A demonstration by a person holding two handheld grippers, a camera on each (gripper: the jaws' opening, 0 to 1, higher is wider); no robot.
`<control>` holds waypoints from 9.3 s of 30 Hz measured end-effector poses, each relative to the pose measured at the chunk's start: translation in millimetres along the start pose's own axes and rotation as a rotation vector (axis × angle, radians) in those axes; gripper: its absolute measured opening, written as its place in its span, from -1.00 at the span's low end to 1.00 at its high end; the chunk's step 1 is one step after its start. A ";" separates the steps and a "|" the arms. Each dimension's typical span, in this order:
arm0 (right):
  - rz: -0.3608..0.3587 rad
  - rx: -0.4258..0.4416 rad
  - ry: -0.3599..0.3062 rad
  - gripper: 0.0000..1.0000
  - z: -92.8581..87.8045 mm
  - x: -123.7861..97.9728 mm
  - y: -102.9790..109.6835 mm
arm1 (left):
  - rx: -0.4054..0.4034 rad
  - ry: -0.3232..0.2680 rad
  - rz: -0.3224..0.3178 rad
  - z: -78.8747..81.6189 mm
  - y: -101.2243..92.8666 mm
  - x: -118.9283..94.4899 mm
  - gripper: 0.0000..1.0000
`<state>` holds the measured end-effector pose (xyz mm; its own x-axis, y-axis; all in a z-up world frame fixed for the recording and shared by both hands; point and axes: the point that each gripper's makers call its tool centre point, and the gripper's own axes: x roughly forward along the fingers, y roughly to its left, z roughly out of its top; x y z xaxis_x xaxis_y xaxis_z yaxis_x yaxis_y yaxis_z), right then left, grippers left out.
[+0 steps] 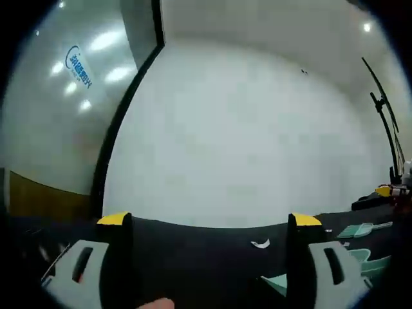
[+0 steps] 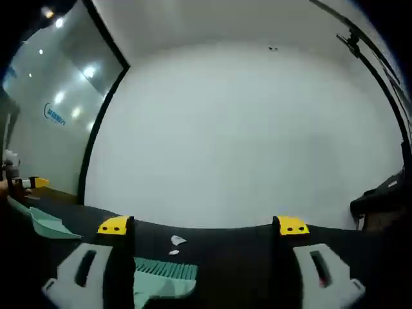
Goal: Pick up the broom and sweep the trash on the tabletop into the dustpan.
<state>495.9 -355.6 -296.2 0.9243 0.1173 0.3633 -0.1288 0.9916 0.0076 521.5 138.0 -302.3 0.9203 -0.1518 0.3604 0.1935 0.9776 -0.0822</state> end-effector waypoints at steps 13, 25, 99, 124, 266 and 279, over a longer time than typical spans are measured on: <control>0.055 0.046 -0.024 -0.21 0.4 -1.3 1.2 | -0.013 -0.001 -0.014 -0.2 -2.6 -1.4 0.75; 0.077 0.030 0.002 -0.26 -3.8 -2.2 5.4 | -0.031 -0.012 -0.048 1.4 -10.3 -3.4 0.31; 0.459 -0.217 0.359 -0.31 -14.0 -42.3 31.8 | 0.518 0.217 -0.963 -41.8 -173.8 -99.9 -0.62; 1.052 -0.802 0.496 -0.38 -68.4 -85.0 67.3 | 0.332 0.230 -0.974 -22.5 -178.3 -103.6 -0.65; 1.077 -0.873 0.144 -0.47 -64.3 -91.3 116.2 | 0.005 1.069 -0.861 -170.7 -362.4 56.9 -0.75; 1.007 -1.153 0.044 -0.48 -76.7 -67.7 122.4 | -0.053 1.058 -0.870 -169.5 -366.1 51.9 -0.80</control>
<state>445.1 -238.0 -391.4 0.6385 0.7268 -0.2530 -0.3681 -0.0003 -0.9298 556.0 -252.5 -410.9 0.3091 -0.7689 -0.5596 0.8275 0.5075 -0.2402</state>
